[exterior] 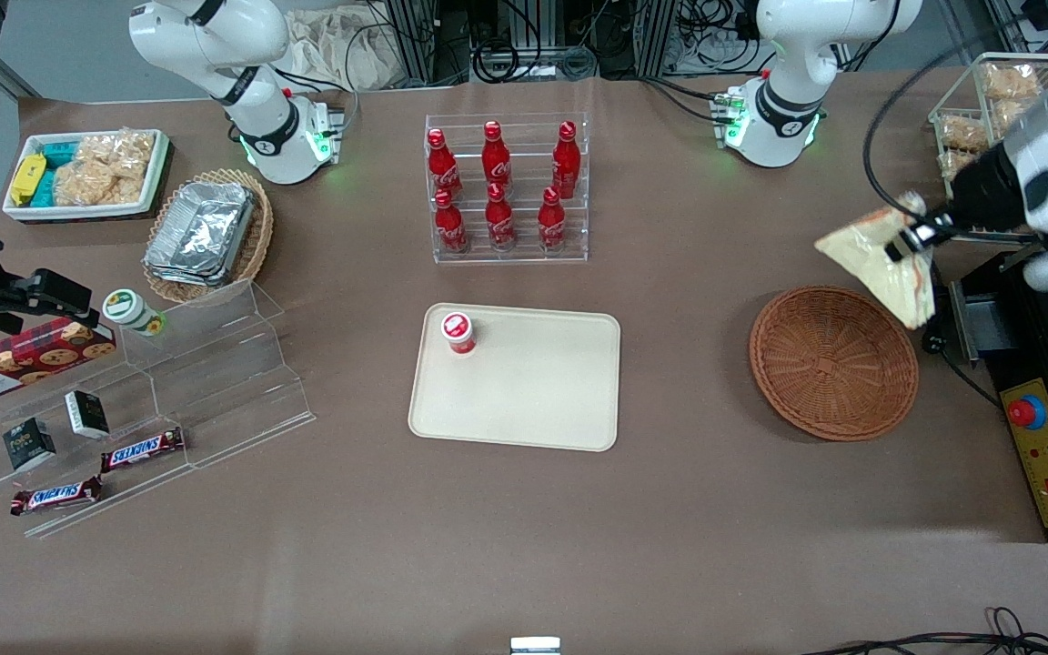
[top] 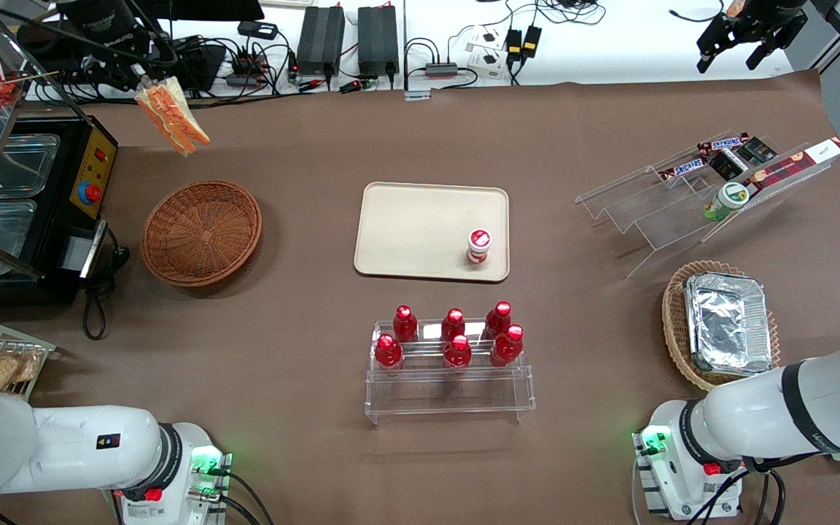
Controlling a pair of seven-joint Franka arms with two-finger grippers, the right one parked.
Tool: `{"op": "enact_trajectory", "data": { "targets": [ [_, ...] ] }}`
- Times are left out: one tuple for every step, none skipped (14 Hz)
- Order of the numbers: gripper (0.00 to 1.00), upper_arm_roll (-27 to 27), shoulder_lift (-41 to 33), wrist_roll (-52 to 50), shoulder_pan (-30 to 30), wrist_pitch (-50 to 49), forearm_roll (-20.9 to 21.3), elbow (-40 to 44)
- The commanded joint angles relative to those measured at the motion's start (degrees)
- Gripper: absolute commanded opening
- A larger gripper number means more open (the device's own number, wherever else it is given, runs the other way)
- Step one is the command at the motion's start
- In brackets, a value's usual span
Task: Place sandwich from basket to tray
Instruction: 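Lift the sandwich out of the basket with the left gripper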
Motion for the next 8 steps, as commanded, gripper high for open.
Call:
{"op": "enact_trajectory", "data": {
  "targets": [
    [0.11, -11.9, 2.0, -8.7, 0.2, -5.0, 4.3, 6.4],
    [0.10, -16.6, 2.5, -12.2, 0.2, -5.0, 4.4, 6.4],
    [0.10, -20.6, 4.4, -15.3, 0.2, -4.7, 4.6, 6.3],
    [0.11, -24.5, 6.3, -16.8, 0.0, -4.0, 5.8, 6.0],
    [0.11, -28.3, 10.2, -17.4, -0.6, -3.4, 7.9, 6.1],
    [0.12, -30.7, 14.4, -18.2, -1.7, -1.9, 9.8, 6.4],
    [0.12, -31.3, 18.7, -19.1, -3.7, 2.0, 11.8, 6.2],
    [0.12, -31.2, 22.3, -20.2, -6.2, 6.3, 14.2, 6.0]
  ]
}}
